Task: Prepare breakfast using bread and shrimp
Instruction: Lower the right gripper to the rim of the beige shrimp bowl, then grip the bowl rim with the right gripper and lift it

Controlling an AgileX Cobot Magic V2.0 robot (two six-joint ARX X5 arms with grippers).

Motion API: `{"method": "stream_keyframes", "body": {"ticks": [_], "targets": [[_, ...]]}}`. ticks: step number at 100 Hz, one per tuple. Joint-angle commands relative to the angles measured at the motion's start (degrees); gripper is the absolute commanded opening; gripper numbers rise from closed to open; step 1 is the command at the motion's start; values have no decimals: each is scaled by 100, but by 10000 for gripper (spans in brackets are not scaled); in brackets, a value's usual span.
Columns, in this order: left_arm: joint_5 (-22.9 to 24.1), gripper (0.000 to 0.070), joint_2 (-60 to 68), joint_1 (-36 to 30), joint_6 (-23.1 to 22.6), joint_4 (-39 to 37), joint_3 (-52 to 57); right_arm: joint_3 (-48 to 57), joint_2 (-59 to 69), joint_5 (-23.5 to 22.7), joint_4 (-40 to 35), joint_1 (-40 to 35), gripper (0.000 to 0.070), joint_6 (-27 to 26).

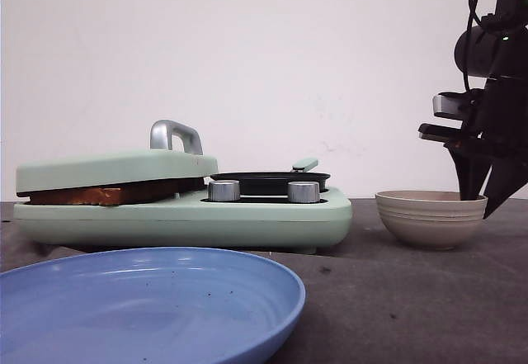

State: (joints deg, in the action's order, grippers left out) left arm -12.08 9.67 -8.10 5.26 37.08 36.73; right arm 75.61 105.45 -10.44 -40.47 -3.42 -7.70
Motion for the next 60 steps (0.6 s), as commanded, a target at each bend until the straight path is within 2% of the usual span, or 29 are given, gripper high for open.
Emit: {"method": "stream_keyframes", "body": {"ticks": [1,60], "targets": [[28,273,-2,-7,-50,-68,28,120,170,17,-20,-4,0,63],[26,273,-2,-7,-48,-68,28,122,-221,-227,195,-4,0,105]]}}
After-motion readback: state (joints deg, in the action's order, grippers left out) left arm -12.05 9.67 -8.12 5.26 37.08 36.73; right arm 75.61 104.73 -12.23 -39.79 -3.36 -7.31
